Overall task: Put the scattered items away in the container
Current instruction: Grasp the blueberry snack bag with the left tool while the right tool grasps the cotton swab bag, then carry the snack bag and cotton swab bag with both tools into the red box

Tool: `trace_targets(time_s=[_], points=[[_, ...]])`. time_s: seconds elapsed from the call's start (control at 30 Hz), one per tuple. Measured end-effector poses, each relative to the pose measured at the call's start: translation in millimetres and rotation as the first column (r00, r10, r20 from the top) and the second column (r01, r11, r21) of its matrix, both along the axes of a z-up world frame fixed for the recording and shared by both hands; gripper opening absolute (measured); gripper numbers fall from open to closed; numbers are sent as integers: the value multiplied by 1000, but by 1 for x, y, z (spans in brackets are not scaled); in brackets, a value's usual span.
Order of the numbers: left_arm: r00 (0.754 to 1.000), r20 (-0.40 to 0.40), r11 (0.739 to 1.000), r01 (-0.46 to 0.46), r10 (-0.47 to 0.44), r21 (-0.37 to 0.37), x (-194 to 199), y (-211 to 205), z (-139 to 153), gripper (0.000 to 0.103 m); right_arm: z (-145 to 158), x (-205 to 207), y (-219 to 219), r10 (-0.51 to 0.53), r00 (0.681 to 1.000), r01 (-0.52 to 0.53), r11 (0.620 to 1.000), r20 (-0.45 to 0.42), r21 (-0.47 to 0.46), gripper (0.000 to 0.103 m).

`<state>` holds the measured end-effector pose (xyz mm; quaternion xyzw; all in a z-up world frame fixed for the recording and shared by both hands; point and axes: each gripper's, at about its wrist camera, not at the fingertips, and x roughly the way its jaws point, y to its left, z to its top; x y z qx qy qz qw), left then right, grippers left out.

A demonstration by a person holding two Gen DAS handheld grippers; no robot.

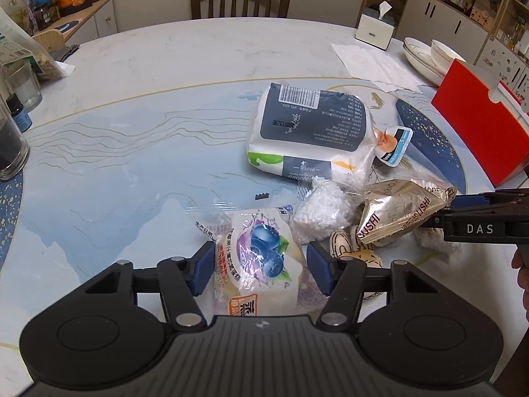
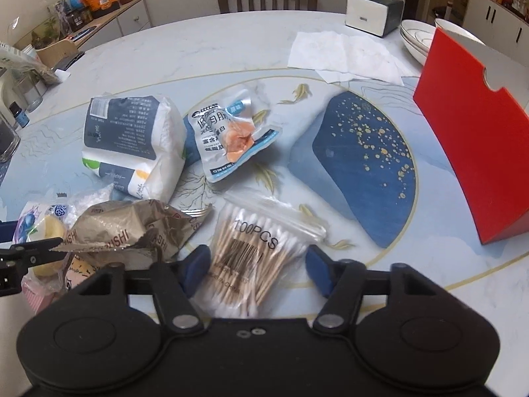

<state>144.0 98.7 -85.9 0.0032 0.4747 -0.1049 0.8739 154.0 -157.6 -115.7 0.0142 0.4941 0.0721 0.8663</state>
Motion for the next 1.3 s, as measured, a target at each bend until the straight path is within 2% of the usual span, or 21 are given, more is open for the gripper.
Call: trace_targets(time_s=[0.07, 0.13, 0.27, 0.47, 0.8, 1.3], points=[[1000, 0, 1000, -6, 6, -6, 0, 1, 0, 57, 1, 0, -2, 0, 1000, 0, 1000, 2, 9, 47], [1000, 2, 1000, -16, 16, -14, 1, 3, 1, 54, 3, 0, -4, 3, 1000, -3, 1000, 1, 15, 40], [999, -4, 999, -35, 35, -38, 3, 7, 2, 51, 5, -2, -8, 10, 1000, -10, 1000, 13, 11, 35], [998, 4, 995, -66, 66, -79, 1, 12, 11, 49, 16, -5, -18, 6, 1000, -7, 1000, 29, 31, 33], [995, 46, 986, -85, 93, -140, -3, 13, 42, 49, 51, -9, -40, -9, 996, 1, 997, 94, 82, 33], [995, 86, 983, -40, 56, -177, -1, -18, 73, 49, 99, -10, -85, -30, 985, 10, 993, 168, 121, 32]])
